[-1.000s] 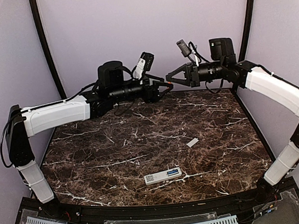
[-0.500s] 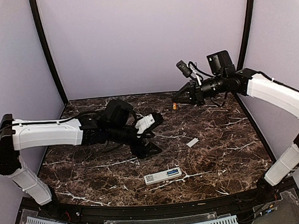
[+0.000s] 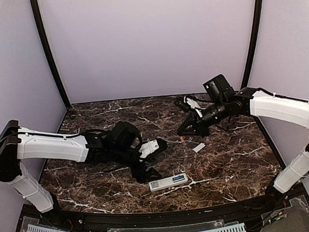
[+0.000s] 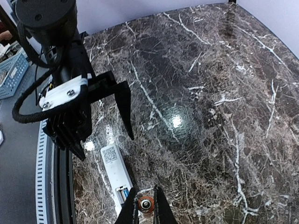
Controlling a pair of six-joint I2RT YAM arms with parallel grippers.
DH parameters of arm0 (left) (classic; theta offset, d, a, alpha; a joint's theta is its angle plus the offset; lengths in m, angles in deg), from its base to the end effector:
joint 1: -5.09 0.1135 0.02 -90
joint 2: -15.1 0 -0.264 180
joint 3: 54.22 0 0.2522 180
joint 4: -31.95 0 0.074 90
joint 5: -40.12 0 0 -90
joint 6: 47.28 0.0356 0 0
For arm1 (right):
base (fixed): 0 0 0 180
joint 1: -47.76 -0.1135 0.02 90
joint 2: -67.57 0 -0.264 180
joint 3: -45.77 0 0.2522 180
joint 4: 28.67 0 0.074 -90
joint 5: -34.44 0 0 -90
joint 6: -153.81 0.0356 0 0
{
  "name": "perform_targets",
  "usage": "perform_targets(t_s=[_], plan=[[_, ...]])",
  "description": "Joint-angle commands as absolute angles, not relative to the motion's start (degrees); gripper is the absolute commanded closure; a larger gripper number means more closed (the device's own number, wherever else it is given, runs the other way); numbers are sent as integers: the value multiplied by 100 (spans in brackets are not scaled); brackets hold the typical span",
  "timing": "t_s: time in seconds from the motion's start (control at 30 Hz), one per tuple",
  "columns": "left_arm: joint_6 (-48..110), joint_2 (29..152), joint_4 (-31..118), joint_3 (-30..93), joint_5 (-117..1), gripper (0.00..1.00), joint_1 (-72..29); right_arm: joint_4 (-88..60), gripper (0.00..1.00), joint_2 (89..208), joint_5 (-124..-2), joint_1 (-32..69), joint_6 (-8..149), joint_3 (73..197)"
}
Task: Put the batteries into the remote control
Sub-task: Adjust the remote control without batteries at the center of the board.
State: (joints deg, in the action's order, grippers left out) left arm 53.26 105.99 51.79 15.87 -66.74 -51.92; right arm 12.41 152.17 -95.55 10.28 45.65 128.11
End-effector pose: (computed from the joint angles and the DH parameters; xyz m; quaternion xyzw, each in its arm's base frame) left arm 0.1775 -0.2924 0.2175 0.5506 0.7131 -0.2854 0.3270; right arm 0.2407 0.2134 0.2969 -0.5225 0.7000 0.3720 0.3142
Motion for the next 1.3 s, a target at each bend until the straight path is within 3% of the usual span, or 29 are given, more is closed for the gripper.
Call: perform_targets(t_s=[0.0,0.37,0.7,1.27], plan=[[5602,10391,5353,1195,-6865,15,-5226,1241,100,15068,-9005,681,4046,12464],[6293,10529,4621,245,-6634,15,-5378,1142,100,15281,-8559,177,3911,12114],[6396,10893,3942,38,-6161,22,-5382,801,100,15452,-8422,-154,4029,11744],[6023,11341,3499,136,-5707,26,-5381,373,100,15925,-8295,-463,4190,11446]])
